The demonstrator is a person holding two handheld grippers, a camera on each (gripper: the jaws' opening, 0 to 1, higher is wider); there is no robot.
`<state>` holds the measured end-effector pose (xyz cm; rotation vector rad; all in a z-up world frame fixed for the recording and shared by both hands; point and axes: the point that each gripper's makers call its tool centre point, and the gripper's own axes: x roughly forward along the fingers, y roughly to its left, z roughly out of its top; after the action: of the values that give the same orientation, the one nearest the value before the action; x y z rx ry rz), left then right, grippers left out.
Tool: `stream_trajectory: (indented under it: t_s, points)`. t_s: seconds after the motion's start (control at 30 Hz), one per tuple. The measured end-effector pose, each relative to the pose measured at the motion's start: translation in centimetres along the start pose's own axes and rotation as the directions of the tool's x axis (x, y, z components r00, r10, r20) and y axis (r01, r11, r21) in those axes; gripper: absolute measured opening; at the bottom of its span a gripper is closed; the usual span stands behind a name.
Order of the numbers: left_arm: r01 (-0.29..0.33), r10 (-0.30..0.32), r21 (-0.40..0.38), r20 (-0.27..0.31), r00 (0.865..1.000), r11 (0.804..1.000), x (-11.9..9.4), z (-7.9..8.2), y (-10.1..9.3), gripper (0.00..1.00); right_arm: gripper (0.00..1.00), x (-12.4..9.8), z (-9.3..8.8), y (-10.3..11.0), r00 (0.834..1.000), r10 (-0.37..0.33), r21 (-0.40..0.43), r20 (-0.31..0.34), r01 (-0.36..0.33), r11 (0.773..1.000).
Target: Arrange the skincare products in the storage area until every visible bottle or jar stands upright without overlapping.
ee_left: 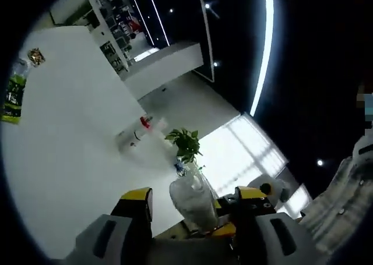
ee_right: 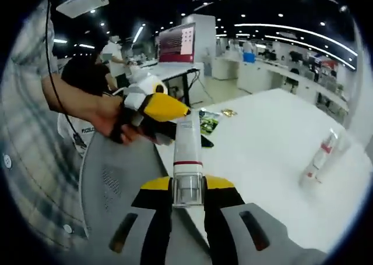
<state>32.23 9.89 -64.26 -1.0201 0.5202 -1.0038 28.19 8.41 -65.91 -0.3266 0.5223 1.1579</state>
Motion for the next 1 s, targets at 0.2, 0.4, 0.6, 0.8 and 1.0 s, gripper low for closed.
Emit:
stream_trajectory:
  t_s: [0.2,0.4,0.6,0.8,1.0]
  points:
    - [0.024,-0.023,-0.063,0.017,1.0,0.998,-0.6,0.5,0.0,0.33,0.18,1.3,0.4,0.4,0.996,0.039,-0.197,-0.075,-0.053,0.979]
    - [0.013,-0.007,-0.179,0.035,0.999,0.984,-0.5,1.0,0.2,0.28,0.18,1.8,0.6,-0.3,0.997,0.031,-0.236,-0.076,-0.048,0.971]
    - [-0.01,0.015,-0.185,0.027,1.0,0.983,-0.7,0.9,0.5,0.27,0.19,2.5,0.2,-0.3,0.993,0.004,-0.301,-0.117,-0.039,0.953]
    - [-0.012,0.027,-0.209,0.07,0.997,0.978,-1.2,1.7,1.1,0.27,0.19,3.1,0.8,-1.0,0.997,-0.044,-0.212,-0.065,0.029,0.977]
    - [-0.03,0.045,-0.195,0.072,0.996,0.98,-1.2,1.7,1.5,0.27,0.21,3.4,0.4,-1.2,0.994,-0.081,-0.213,-0.075,0.063,0.975]
